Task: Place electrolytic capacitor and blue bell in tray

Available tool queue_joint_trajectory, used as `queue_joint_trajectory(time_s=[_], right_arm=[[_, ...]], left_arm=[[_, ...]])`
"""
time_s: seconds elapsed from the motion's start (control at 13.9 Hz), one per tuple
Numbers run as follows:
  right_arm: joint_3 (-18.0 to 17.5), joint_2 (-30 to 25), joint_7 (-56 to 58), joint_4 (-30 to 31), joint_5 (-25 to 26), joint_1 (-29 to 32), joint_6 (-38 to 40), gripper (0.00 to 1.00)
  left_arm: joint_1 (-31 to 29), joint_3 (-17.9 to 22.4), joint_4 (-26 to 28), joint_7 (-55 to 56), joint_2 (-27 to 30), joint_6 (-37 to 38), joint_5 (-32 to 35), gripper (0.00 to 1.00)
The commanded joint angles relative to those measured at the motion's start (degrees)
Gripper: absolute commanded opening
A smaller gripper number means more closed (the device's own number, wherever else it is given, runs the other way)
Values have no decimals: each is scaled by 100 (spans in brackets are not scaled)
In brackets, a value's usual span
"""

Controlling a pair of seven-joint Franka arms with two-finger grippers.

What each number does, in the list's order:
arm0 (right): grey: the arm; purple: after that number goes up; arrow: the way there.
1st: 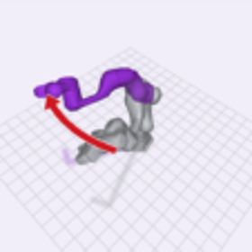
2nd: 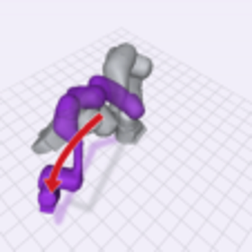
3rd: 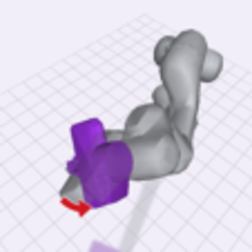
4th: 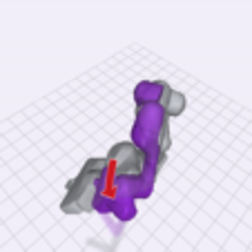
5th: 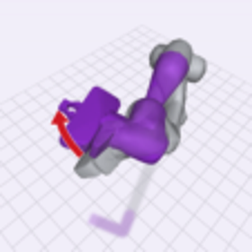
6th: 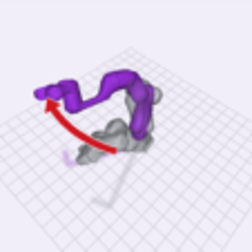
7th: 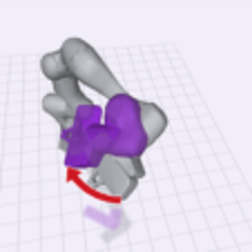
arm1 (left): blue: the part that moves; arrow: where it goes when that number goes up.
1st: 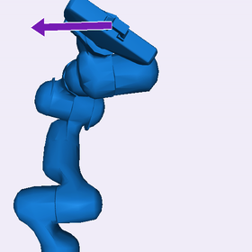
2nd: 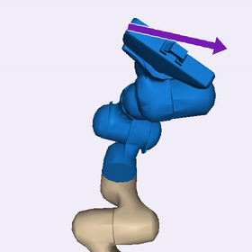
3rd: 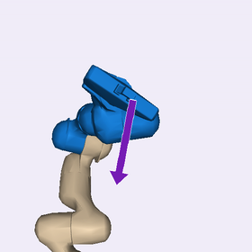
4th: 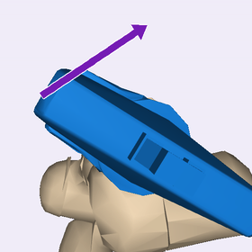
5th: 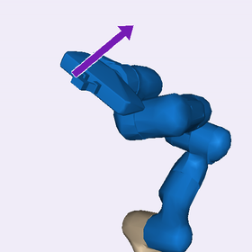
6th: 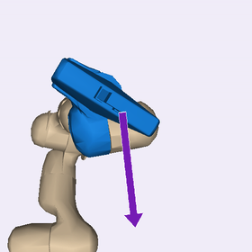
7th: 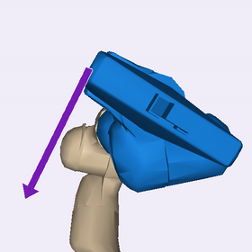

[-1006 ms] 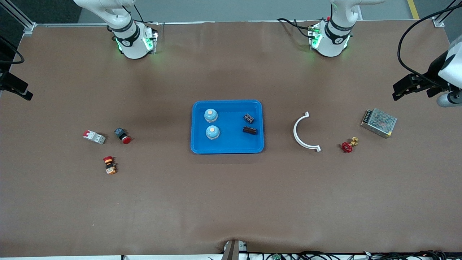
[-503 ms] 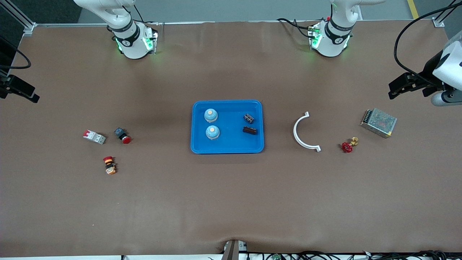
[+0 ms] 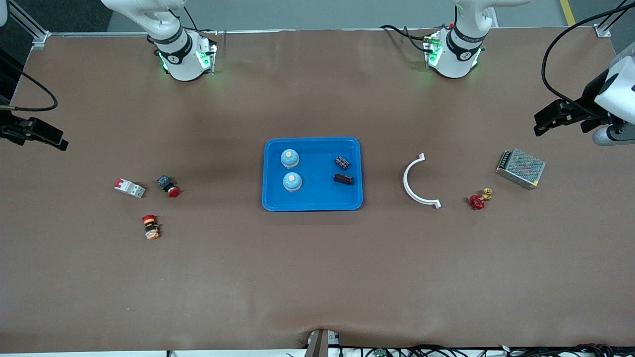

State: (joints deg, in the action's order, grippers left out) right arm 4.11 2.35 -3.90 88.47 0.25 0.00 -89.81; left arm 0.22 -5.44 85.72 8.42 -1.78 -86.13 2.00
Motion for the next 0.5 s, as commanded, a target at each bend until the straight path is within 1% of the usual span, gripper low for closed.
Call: queue_joint_trajectory(time_s=[0.0, 0.07, 0.43], right_arm=[[-103, -50, -85, 65, -69, -8, -46, 100], [-164, -50, -85, 65, -69, -8, -46, 100], [-191, -24, -94, 82, -69, -8, -54, 100]], left_arm=[[-4, 8, -29, -95, 55, 70, -86, 100], [-4, 8, -46, -95, 38, 70, -69, 100], [5, -27, -64, -113, 90, 70, -68, 100]])
